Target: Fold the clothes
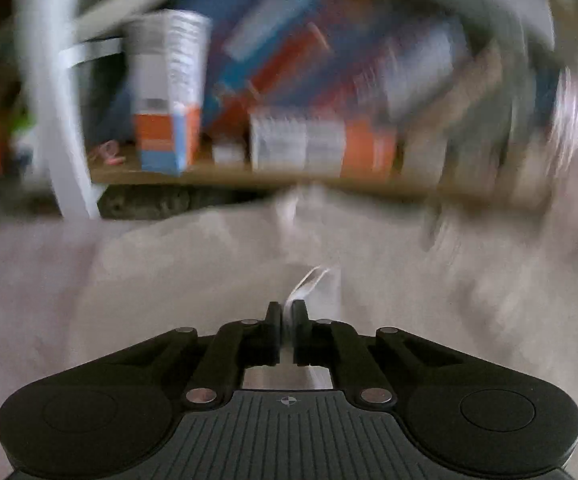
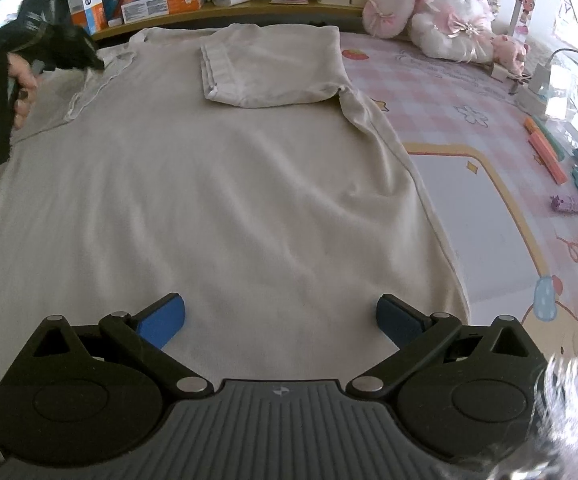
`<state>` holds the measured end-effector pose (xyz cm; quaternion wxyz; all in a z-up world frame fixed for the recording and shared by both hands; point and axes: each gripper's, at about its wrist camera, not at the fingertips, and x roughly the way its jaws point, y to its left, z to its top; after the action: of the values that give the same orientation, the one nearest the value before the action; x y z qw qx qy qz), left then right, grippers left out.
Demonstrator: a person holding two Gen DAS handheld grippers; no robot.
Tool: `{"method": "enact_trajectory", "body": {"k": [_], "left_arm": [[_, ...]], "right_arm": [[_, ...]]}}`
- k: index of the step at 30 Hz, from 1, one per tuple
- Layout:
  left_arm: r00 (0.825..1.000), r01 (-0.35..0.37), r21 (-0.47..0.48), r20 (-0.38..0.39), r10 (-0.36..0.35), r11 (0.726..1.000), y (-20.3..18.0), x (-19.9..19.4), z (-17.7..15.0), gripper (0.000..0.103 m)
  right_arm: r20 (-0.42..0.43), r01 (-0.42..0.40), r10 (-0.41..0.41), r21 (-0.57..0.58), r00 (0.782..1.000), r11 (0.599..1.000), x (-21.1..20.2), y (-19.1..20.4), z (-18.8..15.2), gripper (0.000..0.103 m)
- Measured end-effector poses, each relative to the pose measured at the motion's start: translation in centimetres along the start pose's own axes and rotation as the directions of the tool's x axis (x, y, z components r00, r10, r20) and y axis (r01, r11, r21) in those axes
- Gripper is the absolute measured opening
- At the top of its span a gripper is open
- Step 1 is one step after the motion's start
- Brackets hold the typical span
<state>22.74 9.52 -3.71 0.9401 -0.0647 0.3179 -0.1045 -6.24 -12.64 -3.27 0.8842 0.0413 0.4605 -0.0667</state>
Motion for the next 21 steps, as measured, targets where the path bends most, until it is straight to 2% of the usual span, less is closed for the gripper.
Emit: {"method": "enact_trajectory", "body": {"k": [1, 2, 3, 4, 5, 6, 7, 8, 15, 21], "left_arm": [[0.998, 0.050, -0.081, 0.048, -0.046, 0.995, 1.0, -0.8, -0.1, 0.007], [0.997, 0.067, -0.117, 0.044, -0.062, 0.991, 1.5, -0.7, -0.4, 0.014], [0.998, 0.064, -0.127, -0.009, -0.066, 0.990, 1.8, 0.0, -0.5, 0.021], [0.996, 0.040, -0.113, -0.070, -0.048, 0.993, 1.8, 0.8, -0.5, 0.032], [0.994, 0.016, -0.094, -0.104, -0.026, 0.995, 1.8, 1.3, -0.5, 0.038], [0.996, 0.022, -0.071, -0.084, -0.028, 0.997, 1.7, 1.0, -0.5, 0.049], [0.996, 0.009, -0.058, -0.089, -0.014, 0.998, 1.5, 0.9, -0.3, 0.068], [0.996, -0.012, -0.046, -0.089, 0.007, 0.999, 1.5, 0.6, -0.1, 0.072], [0.999, 0.052, -0.091, 0.006, -0.051, 0.994, 3.7, -4.9, 0.5, 0.074], [0.999, 0.017, 0.012, 0.030, -0.017, 1.000, 4.5, -11.9, -2.5, 0.077]], "right_arm": [[0.001, -0.001, 0.001, -0.002, 1.000, 1.000, 0.0, 0.0, 0.0, 0.103], [0.001, -0.001, 0.001, -0.003, 1.000, 1.000, 0.1, -0.1, 0.0, 0.103], [0.000, 0.000, 0.000, -0.002, 1.000, 1.000, 0.1, -0.1, 0.1, 0.103], [-0.001, 0.000, 0.000, -0.001, 1.000, 1.000, 0.1, 0.0, 0.1, 0.103], [-0.001, 0.001, -0.001, 0.000, 1.000, 1.000, 0.2, 0.0, 0.2, 0.103], [-0.002, 0.002, -0.002, 0.001, 1.000, 1.000, 0.2, 0.0, 0.3, 0.103], [-0.003, 0.003, -0.003, 0.002, 1.000, 1.000, 0.2, 0.0, 0.3, 0.103], [-0.004, 0.004, -0.004, 0.003, 1.000, 1.000, 0.2, 0.0, 0.3, 0.103], [-0.019, 0.027, -0.026, 0.050, 0.999, 0.998, 0.3, 0.1, 0.7, 0.103], [-0.002, 0.046, -0.046, 0.112, 0.999, 0.993, -0.6, 1.1, 0.5, 0.103]]}}
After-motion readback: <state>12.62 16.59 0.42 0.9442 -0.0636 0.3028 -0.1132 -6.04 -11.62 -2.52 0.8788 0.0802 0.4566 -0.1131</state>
